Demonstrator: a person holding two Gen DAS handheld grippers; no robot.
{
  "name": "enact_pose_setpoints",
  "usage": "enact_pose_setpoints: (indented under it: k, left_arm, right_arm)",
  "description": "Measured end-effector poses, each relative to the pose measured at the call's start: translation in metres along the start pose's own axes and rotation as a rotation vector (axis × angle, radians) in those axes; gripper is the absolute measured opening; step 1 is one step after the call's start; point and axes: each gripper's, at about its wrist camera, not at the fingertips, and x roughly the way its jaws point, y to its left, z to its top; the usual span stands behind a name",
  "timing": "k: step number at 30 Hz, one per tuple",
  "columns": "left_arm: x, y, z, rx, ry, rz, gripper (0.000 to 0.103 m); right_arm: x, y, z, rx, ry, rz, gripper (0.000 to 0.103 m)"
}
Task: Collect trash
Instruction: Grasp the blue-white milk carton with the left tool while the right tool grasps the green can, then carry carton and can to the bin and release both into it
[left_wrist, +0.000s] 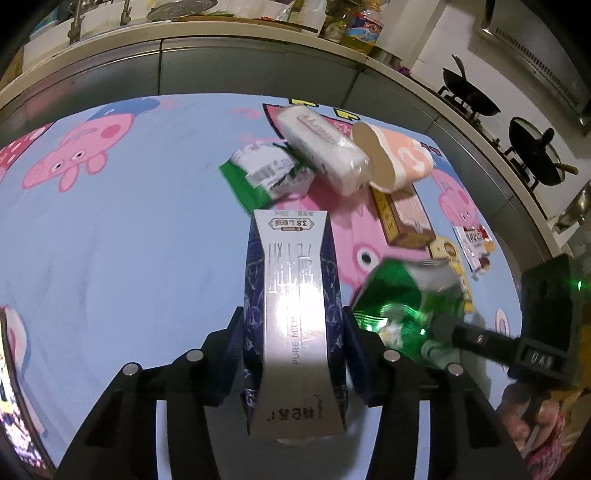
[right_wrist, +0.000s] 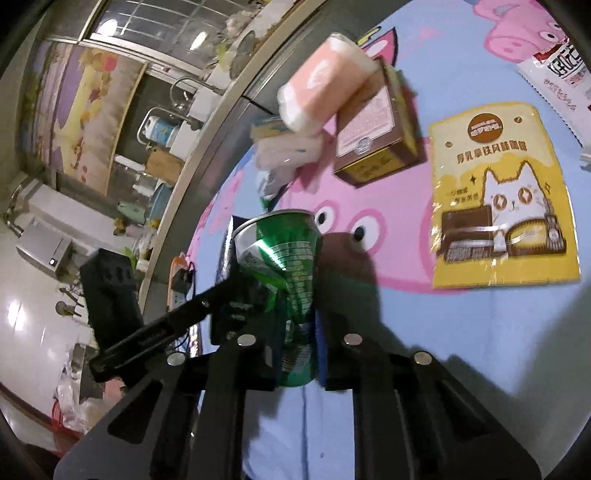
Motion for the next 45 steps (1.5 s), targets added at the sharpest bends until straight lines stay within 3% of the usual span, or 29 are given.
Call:
enact_pose_setpoints:
  k: [7,15,21,25,29,31,34,36,39,45]
  left_arm:
    - [-0.02,-0.002,-0.038,0.033,0.03,-0.058,0.05]
    - [-0.021,-0.039,-0.071,0.123,0.086,-0.128,0.051]
    - [-0.007,-0.059,-0.064,0.147,0.111,-0.079,0.054]
    - [-0.007,-0.069,-0.066,0.2,0.118,-0.002,0.056]
    - [-0.005,-0.068,-0.067,0.194,0.149,0.018,0.057]
    - [-0.003,-0.069,-0.068,0.2,0.163,0.017,0.054]
    - [-0.001,-0.078,-0.068,0.23,0.171,0.027,0.051]
    - [-0.002,-0.087,-0.066,0.248,0.178,0.012,0.05]
    - [-0.003,-0.111,-0.052,0.283,0.186,-0.047,0.05]
    - [0.013,-0.211,-0.002,0.435,0.191,-0.216,0.05]
  right_arm:
    - [-0.041,0.003,-0.024,-0.037,-0.017,-0.025,0.009]
    - [-0.106,-0.03,-0.059,0.05,-0.113,-0.095,0.009]
    - [-0.116,-0.055,-0.067,0.114,-0.124,-0.091,0.011]
    - [-0.11,-0.063,-0.065,0.139,-0.107,-0.058,0.013]
    - [-0.105,-0.072,-0.064,0.155,-0.101,-0.043,0.026]
    - [-0.098,-0.079,-0.064,0.176,-0.088,-0.02,0.026]
    - [-0.094,-0.083,-0.065,0.178,-0.081,0.038,0.016]
    - [-0.099,-0.086,-0.064,0.175,-0.102,0.076,0.011]
    - [-0.118,-0.09,-0.058,0.148,-0.163,0.059,0.01]
    - [-0.181,-0.124,-0.045,0.175,-0.338,0.02,0.01]
